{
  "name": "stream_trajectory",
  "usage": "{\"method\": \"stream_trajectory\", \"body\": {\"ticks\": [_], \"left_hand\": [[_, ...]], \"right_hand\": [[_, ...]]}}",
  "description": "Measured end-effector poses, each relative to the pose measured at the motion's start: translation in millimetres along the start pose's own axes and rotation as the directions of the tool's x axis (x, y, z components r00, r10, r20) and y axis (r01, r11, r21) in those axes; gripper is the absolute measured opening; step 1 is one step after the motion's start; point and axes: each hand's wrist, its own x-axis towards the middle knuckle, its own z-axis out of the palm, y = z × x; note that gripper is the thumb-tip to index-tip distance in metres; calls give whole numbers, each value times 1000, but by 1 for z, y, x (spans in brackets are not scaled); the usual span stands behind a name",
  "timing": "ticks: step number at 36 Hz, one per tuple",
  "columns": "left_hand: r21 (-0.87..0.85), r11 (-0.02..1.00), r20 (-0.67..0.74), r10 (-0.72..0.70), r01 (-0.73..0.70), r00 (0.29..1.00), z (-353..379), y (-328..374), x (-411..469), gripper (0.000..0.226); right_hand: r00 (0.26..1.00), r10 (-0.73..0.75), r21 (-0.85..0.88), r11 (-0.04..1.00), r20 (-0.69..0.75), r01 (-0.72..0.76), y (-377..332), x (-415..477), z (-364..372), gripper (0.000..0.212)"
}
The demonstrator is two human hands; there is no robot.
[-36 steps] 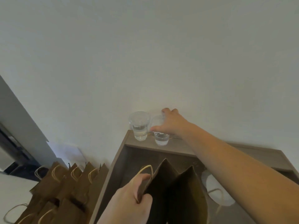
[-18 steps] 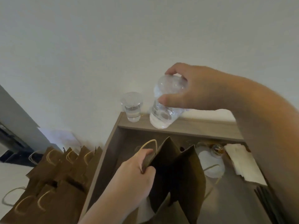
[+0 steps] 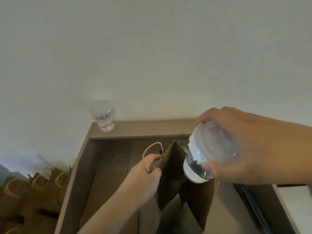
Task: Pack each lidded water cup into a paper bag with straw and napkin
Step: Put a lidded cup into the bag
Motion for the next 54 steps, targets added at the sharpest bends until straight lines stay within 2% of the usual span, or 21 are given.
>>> {"method": "stream_trajectory", "body": {"ticks": [2,6,16,18,22,24,26,29,33,37,40,44,48,51,54], "left_hand": [[-3,1000,3,-1,1,1000,4,0,1,31],[-2,1000,7,12,-12,1000,13,-2,1,44],[-2,999,21,53,-53,998,19,-6,-3,32],[8,999,22,52,-53,998,18,-5,-6,32],[62,995,23,83,-84,996,16,-3,-11,34],[104,990,28,94,-96,995,17,-2,-13,37],[144,985,27,90,-93,996,20,-1,-15,36],[184,978,19,100,-102,995,19,-1,-19,41],[212,968,30,134,-137,991,15,4,-27,46],[254,958,50,123,-132,991,13,4,-35,51],[256,958,42,121,-128,992,11,5,-36,52],[266,958,73,95,-111,993,10,5,-36,49],[283,954,74,83,-101,994,9,6,-36,47],[296,952,50,72,-83,996,9,5,-38,50],[335,938,19,87,-88,996,6,5,-41,52]], "right_hand": [[999,43,-28,999,7,-43,11,-2,12,74],[983,8,-117,993,184,13,9,11,44,90],[969,45,-280,960,243,25,7,37,97,85],[944,91,-350,936,318,28,3,42,105,81],[838,169,-434,897,518,87,-3,61,124,80],[805,194,-470,875,561,117,-4,70,135,78],[788,203,-487,863,581,136,-2,77,148,67],[770,215,-482,866,601,133,-1,86,161,50],[790,194,-489,859,582,149,-5,92,162,52],[821,170,-477,868,545,137,-4,85,158,77],[861,149,-436,895,487,92,1,86,157,71],[821,157,-419,902,550,108,9,91,183,82],[842,173,-358,933,511,26,26,96,209,61],[844,179,-329,944,506,-3,25,91,200,58],[863,169,-256,966,476,-49,18,81,175,46]]}}
